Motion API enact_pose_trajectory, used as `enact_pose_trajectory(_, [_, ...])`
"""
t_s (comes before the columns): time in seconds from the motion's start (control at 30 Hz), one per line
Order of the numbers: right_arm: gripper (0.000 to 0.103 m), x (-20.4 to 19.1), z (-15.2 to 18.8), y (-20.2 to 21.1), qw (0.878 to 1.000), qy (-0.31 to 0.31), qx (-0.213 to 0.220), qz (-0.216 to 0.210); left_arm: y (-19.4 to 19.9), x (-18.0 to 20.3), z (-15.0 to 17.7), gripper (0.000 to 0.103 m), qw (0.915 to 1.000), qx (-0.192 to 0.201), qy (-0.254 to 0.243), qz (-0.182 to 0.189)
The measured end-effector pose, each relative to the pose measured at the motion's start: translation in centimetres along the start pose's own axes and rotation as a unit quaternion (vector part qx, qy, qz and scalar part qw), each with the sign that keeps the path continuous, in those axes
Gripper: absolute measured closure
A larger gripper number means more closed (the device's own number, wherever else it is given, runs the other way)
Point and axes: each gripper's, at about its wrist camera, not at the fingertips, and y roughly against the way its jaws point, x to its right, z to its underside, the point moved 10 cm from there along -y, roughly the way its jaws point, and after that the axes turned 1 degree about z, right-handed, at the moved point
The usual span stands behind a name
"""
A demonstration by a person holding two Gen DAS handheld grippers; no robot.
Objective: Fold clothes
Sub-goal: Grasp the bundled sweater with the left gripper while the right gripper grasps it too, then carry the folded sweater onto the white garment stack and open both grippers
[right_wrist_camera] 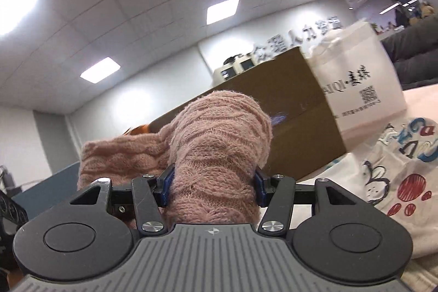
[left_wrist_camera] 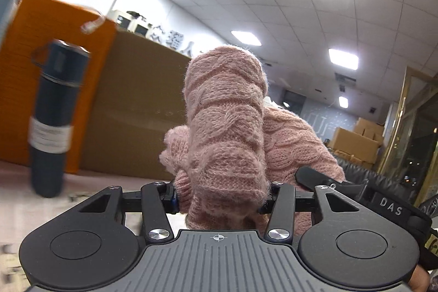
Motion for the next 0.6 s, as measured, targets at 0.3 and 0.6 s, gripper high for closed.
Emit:
enact_pose_trajectory(0.3, [0.051, 7.5, 2.9, -2.5, 0.989, -0.053, -0.046, 0.133, -5.5, -1.7, 5.7, 0.047, 0.9978, -0.056, 0.026, -0.024])
enact_pose_trajectory(0.6, [0.04, 8.5, 4.5, -3.1, 0.978, -0.043, -0.077, 0.192, -4.4, -4.9, 5.1, 0.01, 0.9913, -0.036, 0.035, -0.122])
